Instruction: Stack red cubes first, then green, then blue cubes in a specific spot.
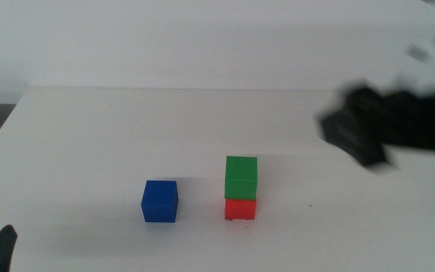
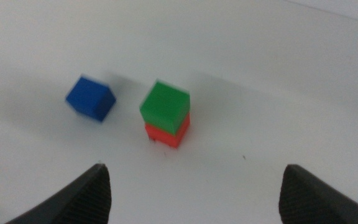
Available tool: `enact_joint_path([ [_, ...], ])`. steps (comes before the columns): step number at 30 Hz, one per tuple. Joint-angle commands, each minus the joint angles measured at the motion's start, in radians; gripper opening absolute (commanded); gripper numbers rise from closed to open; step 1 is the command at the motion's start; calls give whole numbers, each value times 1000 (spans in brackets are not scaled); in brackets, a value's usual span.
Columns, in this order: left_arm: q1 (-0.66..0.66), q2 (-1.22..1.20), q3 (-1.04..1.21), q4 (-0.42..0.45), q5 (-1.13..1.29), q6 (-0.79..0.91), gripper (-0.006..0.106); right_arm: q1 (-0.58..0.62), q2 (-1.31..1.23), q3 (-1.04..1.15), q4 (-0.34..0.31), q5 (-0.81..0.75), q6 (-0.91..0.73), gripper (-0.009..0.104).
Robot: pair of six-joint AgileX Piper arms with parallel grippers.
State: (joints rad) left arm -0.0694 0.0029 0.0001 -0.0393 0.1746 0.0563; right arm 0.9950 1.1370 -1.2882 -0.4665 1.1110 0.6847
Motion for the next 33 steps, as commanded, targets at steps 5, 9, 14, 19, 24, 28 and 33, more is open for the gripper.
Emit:
enact_joint_path([
  [5, 1, -3, 0, -1, -14, -2, 94, 1, -364, 274, 97, -64, -181, 89],
  [9, 1, -3, 0, -1, -14, -2, 94, 1, -505, 319, 136, -47, -270, 89],
  [14, 1, -3, 0, -1, -14, -2, 94, 1, -553, 319, 185, -5, -323, 89],
  [19, 1, -3, 0, -1, -14, -2, 94, 1, -553, 319, 192, 17, -321, 89],
  [24, 1, -3, 0, -1, -14, -2, 94, 1, -553, 319, 203, 15, -315, 89],
  [28, 1, -3, 0, 6, -14, -1, 94, 1, -553, 319, 203, 16, -315, 89],
  [33, -1, 240, -264, -10, 227, -1, 94, 1, -553, 319, 205, 16, -315, 89],
])
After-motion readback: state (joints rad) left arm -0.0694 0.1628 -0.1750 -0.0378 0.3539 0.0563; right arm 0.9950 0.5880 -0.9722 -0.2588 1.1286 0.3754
